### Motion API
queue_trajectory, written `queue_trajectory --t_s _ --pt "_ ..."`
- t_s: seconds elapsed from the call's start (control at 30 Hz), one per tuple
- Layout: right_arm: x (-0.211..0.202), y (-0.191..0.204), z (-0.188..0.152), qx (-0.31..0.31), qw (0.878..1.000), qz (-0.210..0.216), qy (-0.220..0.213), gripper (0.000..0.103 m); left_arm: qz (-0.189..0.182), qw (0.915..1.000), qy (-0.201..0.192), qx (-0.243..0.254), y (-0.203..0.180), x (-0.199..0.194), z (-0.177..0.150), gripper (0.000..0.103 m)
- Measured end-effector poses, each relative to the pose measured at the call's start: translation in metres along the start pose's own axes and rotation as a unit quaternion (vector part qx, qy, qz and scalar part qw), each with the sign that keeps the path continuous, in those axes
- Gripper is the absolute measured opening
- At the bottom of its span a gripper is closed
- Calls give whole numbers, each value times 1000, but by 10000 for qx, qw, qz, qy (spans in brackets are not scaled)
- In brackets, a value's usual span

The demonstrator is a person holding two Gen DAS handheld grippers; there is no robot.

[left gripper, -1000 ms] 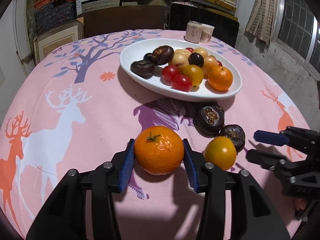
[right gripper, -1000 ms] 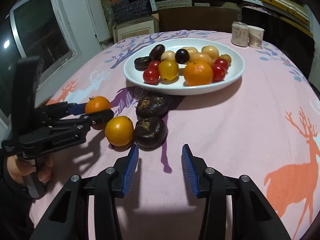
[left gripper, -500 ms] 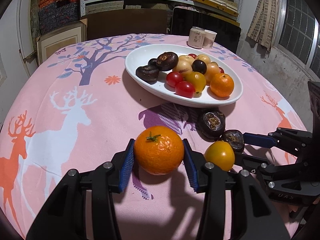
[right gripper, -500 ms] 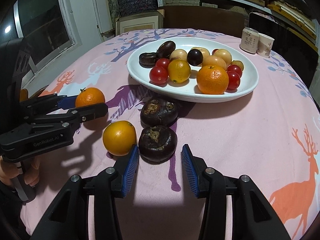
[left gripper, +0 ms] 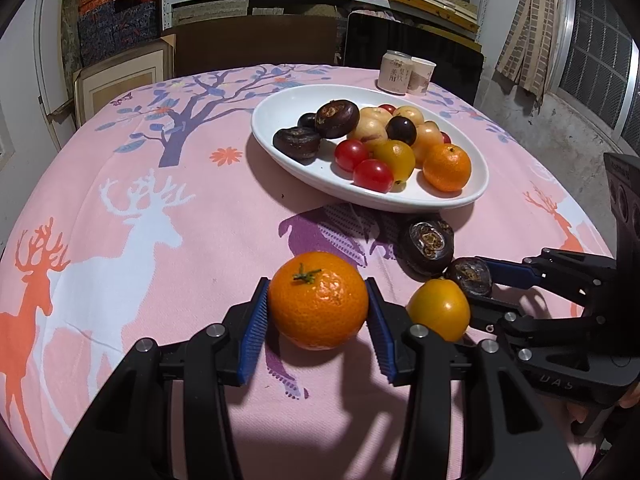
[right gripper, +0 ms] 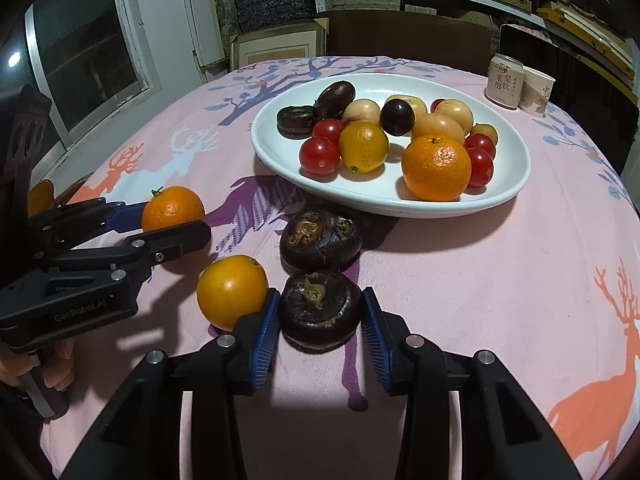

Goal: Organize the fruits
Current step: 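Close the left tool on an orange mandarin while the right tool closes on a dark plum, then release the mandarin in the plate with the left tool while the right tool drops the plum there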

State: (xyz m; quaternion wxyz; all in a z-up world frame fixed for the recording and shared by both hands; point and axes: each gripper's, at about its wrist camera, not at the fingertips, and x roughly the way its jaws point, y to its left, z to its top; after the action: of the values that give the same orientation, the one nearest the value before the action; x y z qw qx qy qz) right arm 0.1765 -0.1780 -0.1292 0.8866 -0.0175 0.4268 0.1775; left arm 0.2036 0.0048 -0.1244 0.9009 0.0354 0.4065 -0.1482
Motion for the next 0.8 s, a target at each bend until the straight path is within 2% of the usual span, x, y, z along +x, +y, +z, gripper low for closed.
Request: queue_trajectory --t_s 0.37,0.57,0.8 --pt "-13 -9 -7 270 9996 59 -83 42 -4 10000 -16 -34 1 0 -1 45" --pt "-50 -21 -19 457 9980 175 -401 42 -19 9999 -47 -162 6 -3 -2 45" --pt "-91 -46 -26 680 9954 158 -654 42 -111 9998 -181 -16 -7 -25 -2 45"
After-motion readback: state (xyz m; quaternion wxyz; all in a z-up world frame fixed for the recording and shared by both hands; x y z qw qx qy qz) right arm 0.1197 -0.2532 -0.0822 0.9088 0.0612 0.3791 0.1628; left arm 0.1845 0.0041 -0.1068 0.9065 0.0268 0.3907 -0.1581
